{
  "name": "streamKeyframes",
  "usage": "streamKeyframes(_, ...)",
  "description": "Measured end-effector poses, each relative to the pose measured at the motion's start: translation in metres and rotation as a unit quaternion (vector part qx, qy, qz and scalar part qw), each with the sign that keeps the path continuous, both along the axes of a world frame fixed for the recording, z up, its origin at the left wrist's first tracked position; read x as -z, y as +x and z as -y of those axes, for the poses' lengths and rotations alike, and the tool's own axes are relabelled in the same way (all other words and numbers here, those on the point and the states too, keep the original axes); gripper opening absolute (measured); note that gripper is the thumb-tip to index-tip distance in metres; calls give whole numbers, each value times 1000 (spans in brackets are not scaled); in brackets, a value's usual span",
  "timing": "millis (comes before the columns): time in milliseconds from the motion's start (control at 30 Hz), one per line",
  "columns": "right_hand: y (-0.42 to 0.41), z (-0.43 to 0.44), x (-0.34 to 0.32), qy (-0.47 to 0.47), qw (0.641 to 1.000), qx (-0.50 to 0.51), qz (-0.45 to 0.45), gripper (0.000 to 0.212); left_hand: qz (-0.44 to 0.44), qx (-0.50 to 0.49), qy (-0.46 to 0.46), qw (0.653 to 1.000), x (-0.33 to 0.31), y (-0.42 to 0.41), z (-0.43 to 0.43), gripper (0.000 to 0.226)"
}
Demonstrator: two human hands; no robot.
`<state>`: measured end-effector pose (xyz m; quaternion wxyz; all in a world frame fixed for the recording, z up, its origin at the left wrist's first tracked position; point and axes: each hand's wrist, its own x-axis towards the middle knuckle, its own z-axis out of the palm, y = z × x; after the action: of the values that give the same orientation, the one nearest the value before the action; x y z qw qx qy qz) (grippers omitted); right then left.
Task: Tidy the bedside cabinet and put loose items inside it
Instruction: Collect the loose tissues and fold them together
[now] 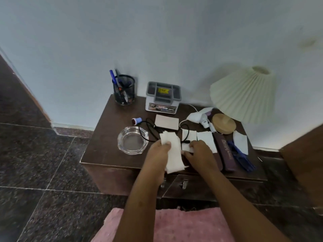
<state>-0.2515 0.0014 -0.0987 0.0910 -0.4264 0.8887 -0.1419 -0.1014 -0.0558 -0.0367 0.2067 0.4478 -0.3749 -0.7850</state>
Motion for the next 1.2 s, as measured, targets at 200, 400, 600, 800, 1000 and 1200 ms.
streamKeyframes(200,-9,7,-5,6,998,-29,-52,20,39,29,-3,999,11,-12,-2,29)
streamKeyframes(400,-29,7,-49,-125,991,38,33,11,23,1,8,1000,19,-8,9,28)
streamKeyframes(600,-4,3,-82,-286,923,2,257,15,-58,-29,100,993,13,-7,7,27)
streamKeyframes(800,38,-4,-78,-225,935,-158,222,6,-96,-73,152,981,7,2,17,42)
streamKeyframes(1000,53,-6,-74,-263,914,-187,246,4,-167,-49,158,972,6,10,25,54)
streamKeyframes(1200,53,-5,-77,-304,900,-190,248,6,-172,-15,135,976,6,12,25,40)
